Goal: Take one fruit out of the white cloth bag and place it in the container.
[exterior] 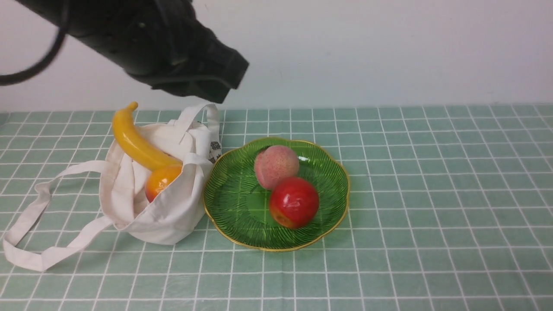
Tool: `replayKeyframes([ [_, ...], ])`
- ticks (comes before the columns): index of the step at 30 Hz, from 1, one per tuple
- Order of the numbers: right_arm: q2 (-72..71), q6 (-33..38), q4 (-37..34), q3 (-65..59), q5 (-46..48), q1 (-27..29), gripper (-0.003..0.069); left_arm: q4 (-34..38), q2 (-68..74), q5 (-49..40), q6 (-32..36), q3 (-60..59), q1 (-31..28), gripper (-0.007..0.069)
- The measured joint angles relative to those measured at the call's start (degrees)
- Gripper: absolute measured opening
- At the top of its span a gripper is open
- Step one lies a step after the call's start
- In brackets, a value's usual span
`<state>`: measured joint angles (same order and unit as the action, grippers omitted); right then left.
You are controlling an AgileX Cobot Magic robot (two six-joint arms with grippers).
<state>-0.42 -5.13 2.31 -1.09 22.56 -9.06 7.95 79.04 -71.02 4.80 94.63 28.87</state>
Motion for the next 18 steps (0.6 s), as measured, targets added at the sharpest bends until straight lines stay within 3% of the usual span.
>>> replayKeyframes([
  [9, 0.0, 0.0, 0.0, 0.0, 0.0, 0.0, -0.0015, -1.6, -15.0, 0.7, -0.7, -14.5, 0.0, -0.0008],
  [14, 0.0, 0.0, 0.0, 0.0, 0.0, 0.0, -0.0015, -2.2, -27.7, 6.6, -2.2, -28.1, 0.0, -0.0008],
  [18, 0.0, 0.0, 0.0, 0.0, 0.0, 0.0, -0.0015, -2.4, -38.6, 14.7, -7.3, -39.6, 0.0, -0.0008],
])
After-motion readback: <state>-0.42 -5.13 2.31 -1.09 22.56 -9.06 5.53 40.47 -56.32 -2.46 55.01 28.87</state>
